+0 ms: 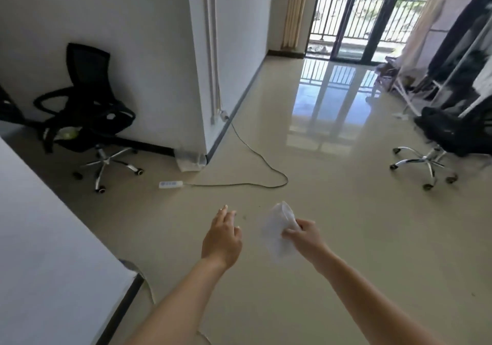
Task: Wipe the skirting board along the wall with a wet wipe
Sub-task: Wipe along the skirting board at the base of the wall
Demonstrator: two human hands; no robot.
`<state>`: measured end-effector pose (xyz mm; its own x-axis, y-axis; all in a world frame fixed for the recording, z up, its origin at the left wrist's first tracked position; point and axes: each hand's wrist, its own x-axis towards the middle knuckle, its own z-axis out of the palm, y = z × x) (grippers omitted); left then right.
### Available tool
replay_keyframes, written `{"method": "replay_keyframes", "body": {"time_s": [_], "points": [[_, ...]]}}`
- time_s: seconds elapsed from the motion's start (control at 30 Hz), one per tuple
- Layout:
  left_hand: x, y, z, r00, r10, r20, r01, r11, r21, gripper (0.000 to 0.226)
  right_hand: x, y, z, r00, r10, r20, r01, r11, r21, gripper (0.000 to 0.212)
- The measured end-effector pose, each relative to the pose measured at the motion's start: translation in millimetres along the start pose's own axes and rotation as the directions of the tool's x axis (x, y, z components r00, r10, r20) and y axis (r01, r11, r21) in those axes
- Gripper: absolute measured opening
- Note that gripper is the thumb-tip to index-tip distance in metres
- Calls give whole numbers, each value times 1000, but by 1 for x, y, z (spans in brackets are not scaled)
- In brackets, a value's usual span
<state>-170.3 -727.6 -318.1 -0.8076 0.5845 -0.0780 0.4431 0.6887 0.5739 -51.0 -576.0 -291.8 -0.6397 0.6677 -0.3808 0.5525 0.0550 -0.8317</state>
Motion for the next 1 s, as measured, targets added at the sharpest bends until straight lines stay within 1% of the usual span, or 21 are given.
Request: {"method": "replay_keyframes", "body": {"time_s": [0.07,0.17,0.2,0.27,0.33,0.37,0.43,0.57,0.7,0.77,0.87,0.9,0.97,1.0], "points": [[36,24,13,1000,15,26,-15,1000,-5,47,36,-2,-23,1000,22,-7,-22,1000,10,14],[98,46,25,999,20,48,-20,1000,4,46,93,-13,-39,999,38,5,-38,999,37,21],[122,51,28,999,15,51,-16,1000,6,46,114,-19,-41,999,38,15,-38,998,45,21],[174,57,36,998,12,56,-12,1000,9,46,162,-32,-44,999,33,24,-34,998,49,11],[234,62,43,998,15,59,-15,1000,11,46,217,-51,-47,1000,17,25,-18,998,58,9],[266,65,46,998,17,63,-18,1000,11,46,247,-62,-49,1000,8,19,-10,998,69,11],[331,70,49,997,17,78,-18,1000,6,46,305,-87,-52,1000,8,-3,-8,995,96,22],[455,90,40,996,7,87,-6,1000,-11,43,407,-142,-64,999,39,-29,-33,983,182,26],[561,114,31,994,-28,106,34,998,-61,40,501,-185,-82,997,67,-42,-56,972,228,44],[608,125,28,989,-41,139,55,993,-100,39,551,-204,-92,997,67,-39,-55,967,249,42],[681,137,34,979,-91,185,127,973,-193,35,628,-231,-102,996,71,-52,-53,957,286,22],[706,139,39,974,-114,195,158,961,-226,32,653,-240,-104,996,73,-43,-57,952,300,20],[761,146,51,954,-172,244,250,907,-339,27,706,-259,-107,998,62,-7,-57,943,327,23],[789,151,56,938,-197,285,306,858,-412,28,733,-269,-109,998,56,6,-55,940,336,23]]}}
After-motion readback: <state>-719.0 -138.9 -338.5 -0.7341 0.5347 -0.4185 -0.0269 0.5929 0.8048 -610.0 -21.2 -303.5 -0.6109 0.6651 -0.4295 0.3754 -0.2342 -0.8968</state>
